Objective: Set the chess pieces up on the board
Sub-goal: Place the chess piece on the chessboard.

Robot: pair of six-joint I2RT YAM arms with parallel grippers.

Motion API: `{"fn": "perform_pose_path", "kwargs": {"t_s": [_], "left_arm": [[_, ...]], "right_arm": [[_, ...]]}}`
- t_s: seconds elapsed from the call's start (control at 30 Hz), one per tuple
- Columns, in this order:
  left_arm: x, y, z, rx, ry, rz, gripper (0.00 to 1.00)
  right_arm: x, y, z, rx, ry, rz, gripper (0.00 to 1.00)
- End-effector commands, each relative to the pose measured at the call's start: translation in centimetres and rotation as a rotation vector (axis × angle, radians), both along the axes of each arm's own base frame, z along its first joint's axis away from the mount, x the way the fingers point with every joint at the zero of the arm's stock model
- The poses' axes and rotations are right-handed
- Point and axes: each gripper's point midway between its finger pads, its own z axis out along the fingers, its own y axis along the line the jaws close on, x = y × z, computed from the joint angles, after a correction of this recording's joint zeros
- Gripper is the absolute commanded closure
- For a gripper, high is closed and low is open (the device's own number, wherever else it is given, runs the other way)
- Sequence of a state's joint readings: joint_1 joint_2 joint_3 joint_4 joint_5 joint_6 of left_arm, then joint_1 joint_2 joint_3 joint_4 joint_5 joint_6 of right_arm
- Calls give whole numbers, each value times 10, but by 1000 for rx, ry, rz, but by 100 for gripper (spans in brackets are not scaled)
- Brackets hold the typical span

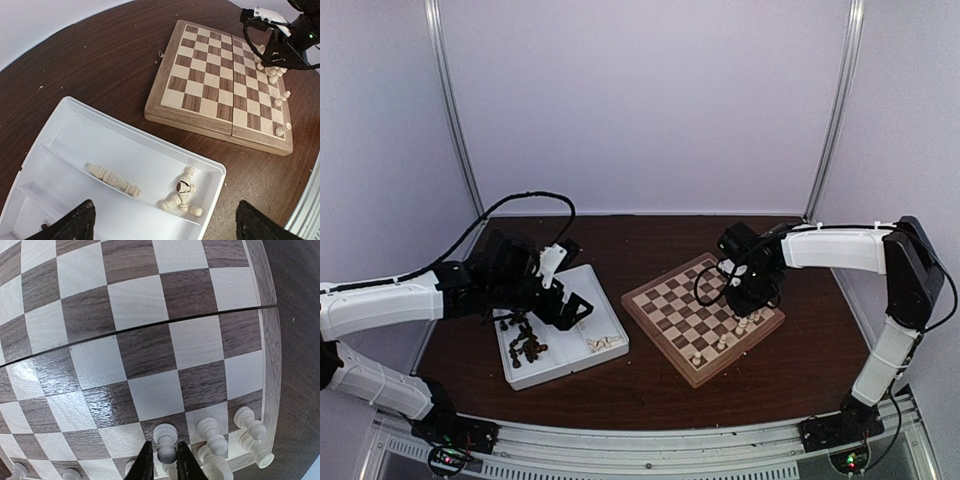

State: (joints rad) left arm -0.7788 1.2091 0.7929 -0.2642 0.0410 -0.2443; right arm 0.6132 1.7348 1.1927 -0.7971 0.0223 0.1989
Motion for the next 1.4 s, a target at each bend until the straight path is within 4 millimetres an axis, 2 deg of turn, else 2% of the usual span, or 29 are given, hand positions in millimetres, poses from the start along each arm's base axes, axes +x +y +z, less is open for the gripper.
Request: {"fn": "perform_pose_path", "kwargs": {"t_s": [0.0, 0.4, 0.7, 0.83, 0.93, 1.03, 1.17, 1.27, 1.37], "left_arm": [[8, -4, 9, -5, -28, 0, 2], [8, -6, 9, -7, -26, -6, 2], [10, -2, 14, -14, -39, 22, 2], [16, 10, 17, -15, -68, 101, 2], [25, 29, 13, -15, -69, 235, 3], [25, 29, 7, -36, -47, 214, 2], [21, 22, -4, 20, 3, 151, 13], [17, 7, -9, 29, 82, 60, 27], [20, 2, -20, 59, 132, 43, 30]], "right_arm": [[-1, -5, -6, -9, 15, -1, 80], [7, -3, 8, -10, -13, 9, 79], [18, 4, 29, 8, -47, 28, 76], [21, 9, 41, 30, -63, 35, 75], [24, 14, 55, 60, -86, 54, 75], [27, 21, 68, 98, -114, 66, 75], [27, 32, 80, 152, -128, 93, 75], [25, 44, 88, 208, -141, 128, 75], [22, 60, 97, 279, -142, 160, 75]]}}
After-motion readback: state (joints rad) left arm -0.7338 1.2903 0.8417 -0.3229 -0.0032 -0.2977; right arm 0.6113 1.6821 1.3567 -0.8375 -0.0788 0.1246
